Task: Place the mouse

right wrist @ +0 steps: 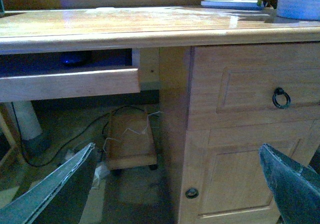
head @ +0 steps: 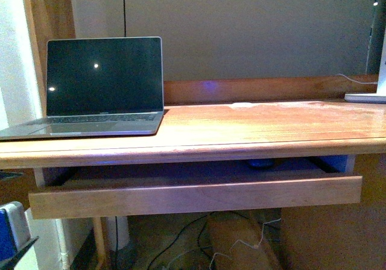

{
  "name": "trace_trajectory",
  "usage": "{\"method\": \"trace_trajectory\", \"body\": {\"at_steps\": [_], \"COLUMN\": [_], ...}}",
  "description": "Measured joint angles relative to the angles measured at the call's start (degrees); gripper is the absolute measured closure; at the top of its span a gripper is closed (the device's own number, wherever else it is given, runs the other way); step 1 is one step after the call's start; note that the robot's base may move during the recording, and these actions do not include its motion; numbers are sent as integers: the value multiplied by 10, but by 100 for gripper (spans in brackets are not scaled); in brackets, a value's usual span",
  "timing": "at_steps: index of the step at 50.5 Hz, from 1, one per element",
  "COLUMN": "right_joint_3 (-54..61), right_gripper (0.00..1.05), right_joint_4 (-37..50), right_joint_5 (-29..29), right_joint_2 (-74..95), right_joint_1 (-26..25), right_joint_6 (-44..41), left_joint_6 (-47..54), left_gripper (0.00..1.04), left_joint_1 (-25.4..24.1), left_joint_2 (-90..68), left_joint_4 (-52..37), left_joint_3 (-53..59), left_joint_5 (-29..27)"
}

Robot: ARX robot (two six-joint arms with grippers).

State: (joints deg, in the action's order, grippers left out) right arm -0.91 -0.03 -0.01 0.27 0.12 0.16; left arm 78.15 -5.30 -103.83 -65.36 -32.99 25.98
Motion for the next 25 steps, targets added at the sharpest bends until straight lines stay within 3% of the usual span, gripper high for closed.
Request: {"method": "trace_trajectory", "body": {"at_steps": [25], "right_joint_3": [0], "right_gripper": [7], "right_joint_4": [0], "right_joint_5": [0], "right_joint_2": [0], "right_joint_1": [0], "right_joint_6": [0], "left_joint_6": [43], "left_gripper": [8], "left_joint_1": [16], "left_joint_2": [-142], "left_joint_4": [1], "left_joint_3": [-133], "left_joint_5": [6]}}
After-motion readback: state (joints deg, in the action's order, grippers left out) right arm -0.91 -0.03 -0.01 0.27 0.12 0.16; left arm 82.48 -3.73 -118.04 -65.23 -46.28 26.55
